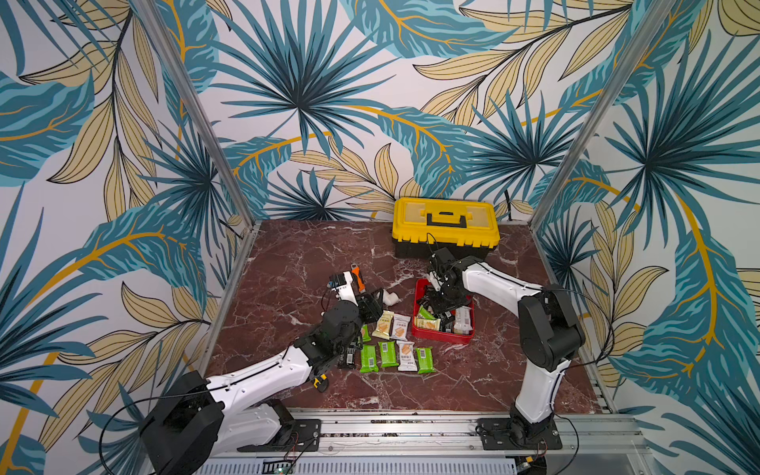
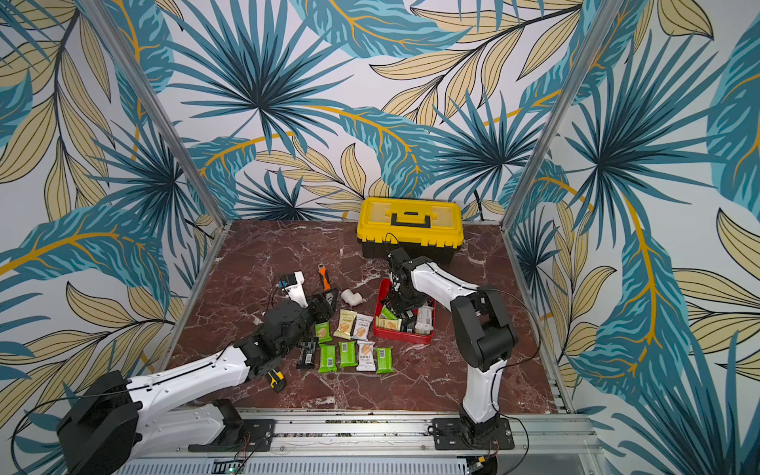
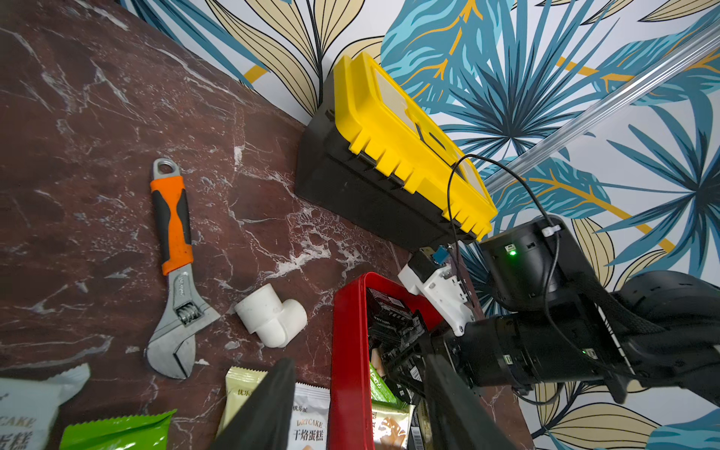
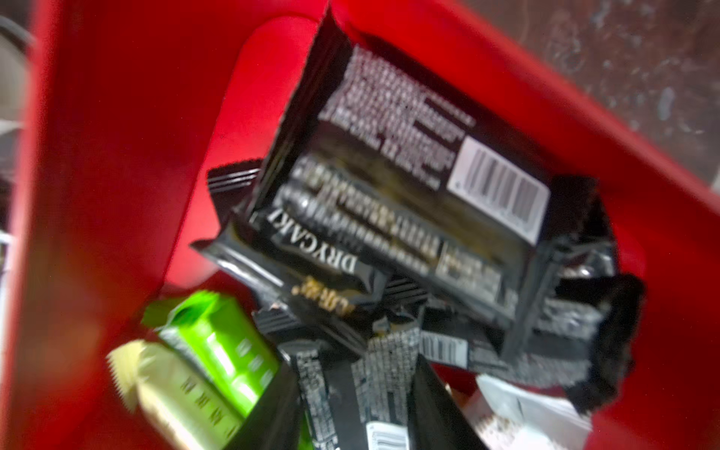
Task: Take the cookies out of the storage box
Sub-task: Pick up the cookie from the storage box.
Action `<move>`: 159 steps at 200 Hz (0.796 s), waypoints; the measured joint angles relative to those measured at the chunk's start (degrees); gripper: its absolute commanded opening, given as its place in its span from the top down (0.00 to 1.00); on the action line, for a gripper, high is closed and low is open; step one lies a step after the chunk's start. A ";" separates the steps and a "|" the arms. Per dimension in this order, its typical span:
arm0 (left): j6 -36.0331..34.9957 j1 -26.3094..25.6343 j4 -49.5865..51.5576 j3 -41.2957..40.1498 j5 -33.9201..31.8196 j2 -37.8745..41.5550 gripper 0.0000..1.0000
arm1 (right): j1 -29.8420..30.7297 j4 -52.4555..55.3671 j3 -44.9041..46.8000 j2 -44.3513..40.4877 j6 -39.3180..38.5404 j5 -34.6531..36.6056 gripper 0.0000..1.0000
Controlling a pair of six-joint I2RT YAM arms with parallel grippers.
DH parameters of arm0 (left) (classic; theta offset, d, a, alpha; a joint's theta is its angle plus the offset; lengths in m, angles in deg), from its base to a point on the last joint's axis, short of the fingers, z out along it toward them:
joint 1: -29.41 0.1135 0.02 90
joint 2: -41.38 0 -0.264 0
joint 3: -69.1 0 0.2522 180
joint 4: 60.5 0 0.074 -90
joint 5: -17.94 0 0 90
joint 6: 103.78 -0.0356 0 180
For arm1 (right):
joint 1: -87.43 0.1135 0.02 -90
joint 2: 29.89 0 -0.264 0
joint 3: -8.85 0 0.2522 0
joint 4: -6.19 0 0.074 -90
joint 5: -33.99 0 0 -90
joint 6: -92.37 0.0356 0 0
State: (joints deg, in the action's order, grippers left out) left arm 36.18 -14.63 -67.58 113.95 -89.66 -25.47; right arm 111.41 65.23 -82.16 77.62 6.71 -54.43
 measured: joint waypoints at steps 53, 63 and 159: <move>0.02 0.11 1.05 0.00 -0.48 1.22 0.42 | 0.00 0.02 1.77 -7.17 2.86 2.03 0.59; 0.04 0.13 1.14 0.00 -0.63 1.33 0.42 | 0.00 -0.04 2.01 -8.59 3.45 2.36 0.60; 1.33 0.26 1.86 0.00 -1.31 1.31 0.42 | 2.40 0.07 10.58 -26.16 13.81 0.72 0.60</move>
State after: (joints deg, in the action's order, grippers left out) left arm 37.51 -14.36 -65.72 113.95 -90.98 -24.16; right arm 113.82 65.29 -71.58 51.45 20.53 -53.71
